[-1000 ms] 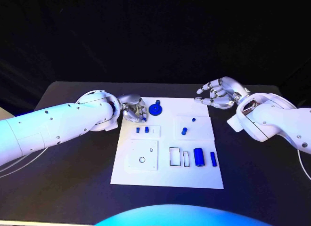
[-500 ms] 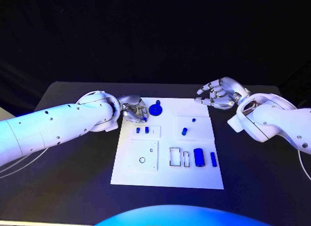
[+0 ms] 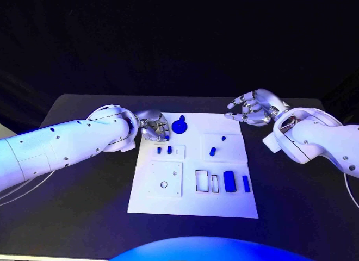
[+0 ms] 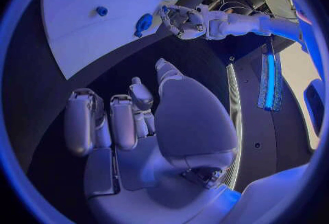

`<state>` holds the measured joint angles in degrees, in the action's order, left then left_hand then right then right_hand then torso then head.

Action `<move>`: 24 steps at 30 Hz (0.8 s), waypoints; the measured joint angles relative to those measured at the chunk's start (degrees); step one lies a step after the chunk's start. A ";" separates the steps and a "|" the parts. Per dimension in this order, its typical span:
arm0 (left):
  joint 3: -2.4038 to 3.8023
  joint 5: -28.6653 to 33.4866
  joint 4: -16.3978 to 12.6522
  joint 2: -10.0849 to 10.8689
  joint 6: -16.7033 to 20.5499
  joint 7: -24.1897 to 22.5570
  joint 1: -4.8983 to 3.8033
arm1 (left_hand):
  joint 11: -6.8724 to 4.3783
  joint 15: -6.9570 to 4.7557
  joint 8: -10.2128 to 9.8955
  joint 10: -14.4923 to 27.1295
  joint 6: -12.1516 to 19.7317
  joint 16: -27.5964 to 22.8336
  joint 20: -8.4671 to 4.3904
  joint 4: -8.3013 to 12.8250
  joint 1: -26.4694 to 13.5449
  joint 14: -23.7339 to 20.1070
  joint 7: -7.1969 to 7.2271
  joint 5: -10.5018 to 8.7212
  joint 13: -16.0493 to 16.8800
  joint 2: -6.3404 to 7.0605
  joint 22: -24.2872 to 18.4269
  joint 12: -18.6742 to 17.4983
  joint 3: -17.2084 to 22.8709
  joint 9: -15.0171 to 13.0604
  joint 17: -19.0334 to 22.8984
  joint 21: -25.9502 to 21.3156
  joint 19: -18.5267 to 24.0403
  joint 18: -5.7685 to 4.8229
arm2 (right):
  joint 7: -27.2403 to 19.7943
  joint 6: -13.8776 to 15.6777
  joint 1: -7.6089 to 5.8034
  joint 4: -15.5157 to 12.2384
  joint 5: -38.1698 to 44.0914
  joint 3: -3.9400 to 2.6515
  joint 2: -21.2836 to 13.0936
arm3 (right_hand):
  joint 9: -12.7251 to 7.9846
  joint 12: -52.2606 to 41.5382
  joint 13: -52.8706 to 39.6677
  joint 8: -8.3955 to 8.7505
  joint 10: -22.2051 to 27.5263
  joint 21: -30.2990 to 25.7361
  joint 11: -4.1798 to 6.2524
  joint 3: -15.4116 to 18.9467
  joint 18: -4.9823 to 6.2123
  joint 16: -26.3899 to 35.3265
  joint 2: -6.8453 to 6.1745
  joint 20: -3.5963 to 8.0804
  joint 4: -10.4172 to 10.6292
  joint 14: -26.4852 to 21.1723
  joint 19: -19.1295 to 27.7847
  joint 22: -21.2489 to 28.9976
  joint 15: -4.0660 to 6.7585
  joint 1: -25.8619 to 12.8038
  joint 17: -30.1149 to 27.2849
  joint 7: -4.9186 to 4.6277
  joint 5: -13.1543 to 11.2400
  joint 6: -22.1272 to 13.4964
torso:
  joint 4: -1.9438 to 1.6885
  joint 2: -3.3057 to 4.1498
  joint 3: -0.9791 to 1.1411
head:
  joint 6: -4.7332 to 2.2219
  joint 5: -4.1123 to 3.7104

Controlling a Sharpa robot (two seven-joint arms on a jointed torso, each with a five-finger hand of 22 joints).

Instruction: Assemble the parts on the task board

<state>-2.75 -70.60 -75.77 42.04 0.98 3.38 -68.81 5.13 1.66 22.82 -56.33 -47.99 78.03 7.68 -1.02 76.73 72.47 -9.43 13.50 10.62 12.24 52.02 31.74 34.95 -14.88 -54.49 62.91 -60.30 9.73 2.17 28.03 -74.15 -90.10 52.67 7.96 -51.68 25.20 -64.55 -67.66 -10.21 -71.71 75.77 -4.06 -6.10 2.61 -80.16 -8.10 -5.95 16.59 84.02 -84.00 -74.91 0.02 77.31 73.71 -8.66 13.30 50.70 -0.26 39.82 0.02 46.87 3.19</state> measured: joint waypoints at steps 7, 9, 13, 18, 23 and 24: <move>0.01 0.13 -0.28 0.38 -0.08 0.05 0.04 | 0.42 -0.02 -1.01 0.43 0.97 -0.28 0.10 0.17 -0.32 -1.04 -0.12 0.00 0.18 0.32 -1.25 -0.28 -0.17 0.26 1.55 -1.28 0.93 0.00 | 0.00 0.00 0.00 0.02 0.01 0.00 -0.02 | 0.00 0.00 0.18 0.00 0.00 0.00 0.00 0.00 0.00 0.00 0.00 0.00 0.00 0.00 0.00 0.00 0.00 0.00 -0.12 0.00 0.00 0.00 | 0.00 0.01 0.00 | -0.03 0.00; 0.01 0.16 -0.34 0.47 -0.11 0.05 0.05 | 0.16 0.00 -1.61 0.67 1.94 -0.49 0.30 0.17 -0.53 -1.44 -0.07 0.00 0.30 0.53 -1.44 -0.28 -0.16 0.44 1.83 -1.36 1.13 0.00 | 0.00 0.00 0.00 0.02 0.01 0.00 -0.03 | 0.00 0.00 0.18 0.00 0.00 0.00 0.00 0.00 0.00 0.00 0.00 0.00 0.00 0.00 0.00 0.01 0.00 0.00 -0.12 0.00 0.00 0.00 | 0.00 0.01 0.01 | -0.03 -0.01; 0.01 0.23 -0.42 0.66 -0.15 0.06 0.08 | 0.10 0.00 -2.09 0.73 2.53 -0.49 0.19 0.16 -0.53 -1.44 0.10 0.00 0.43 0.53 -1.62 -0.28 -0.16 0.57 2.02 -1.56 1.24 0.00 | 0.00 0.01 0.01 0.06 0.01 0.00 -0.07 | 0.00 0.00 0.18 0.00 0.00 0.00 0.00 0.00 0.00 0.00 0.00 0.00 0.00 0.00 0.00 0.01 0.00 0.00 -0.12 0.00 0.00 0.00 | 0.00 0.01 0.01 | -0.03 -0.04; 0.02 0.29 -0.44 0.95 -0.15 0.12 0.10 | 0.31 -0.20 -2.55 0.94 3.24 -0.49 0.10 0.32 -0.53 -1.65 0.02 0.00 0.56 0.52 -1.72 -0.28 -0.32 0.73 2.19 -1.74 1.33 -0.01 | 0.00 0.01 0.01 0.10 0.01 0.00 -0.13 | 0.00 0.00 0.17 0.01 0.00 0.00 0.00 0.00 0.00 0.00 0.00 0.00 0.00 0.00 0.00 0.01 0.00 0.00 -0.12 0.00 0.00 0.00 | 0.01 0.01 0.01 | -0.08 -0.04; 0.04 0.41 -0.42 1.47 -0.13 0.17 0.12 | 0.19 -0.10 -2.54 1.06 3.24 -0.65 0.12 0.32 -0.52 -2.16 0.02 0.23 0.61 0.52 -2.38 -0.28 -0.32 0.73 2.82 -2.23 1.98 0.00 | 0.01 0.01 0.01 0.17 0.02 0.00 -0.19 | 0.00 0.32 0.33 0.01 0.00 -0.11 0.00 0.00 0.00 0.23 0.00 0.00 0.00 0.00 0.00 -0.04 0.00 0.00 -0.16 0.00 0.00 0.00 | 0.02 0.01 0.01 | -0.14 -0.04; 0.05 0.49 -0.39 1.58 -0.12 0.17 0.12 | 0.30 0.03 -2.54 1.40 3.24 -0.90 0.09 0.32 -0.52 -2.49 0.02 0.26 0.66 0.53 -2.73 -0.28 -0.32 0.73 3.23 -2.61 2.43 0.00 | 0.03 -0.01 0.01 0.22 0.04 0.00 -0.19 | 0.00 0.72 0.65 0.01 0.03 -0.44 0.03 -0.10 0.00 0.34 -0.15 0.00 -0.10 0.00 0.00 -0.04 0.00 0.15 -0.27 0.00 0.00 0.00 | 0.02 0.01 0.01 | -0.15 -0.04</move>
<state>-2.70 -70.11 -76.16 43.62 0.86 3.55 -68.69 5.44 1.69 20.27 -54.93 -44.75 77.13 7.77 -0.70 76.20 69.97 -9.41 13.76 11.27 12.76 49.30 31.45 34.62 -14.15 -51.26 60.30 -57.87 9.73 2.20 28.03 -74.14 -89.88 52.70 7.96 -51.87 25.20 -63.83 -67.01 -10.20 -71.68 75.32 -4.03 -6.20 2.61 -79.82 -8.24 -5.95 16.49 84.02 -84.00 -74.95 0.02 77.46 73.43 -8.66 13.30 50.70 -0.24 39.83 0.02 46.72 3.14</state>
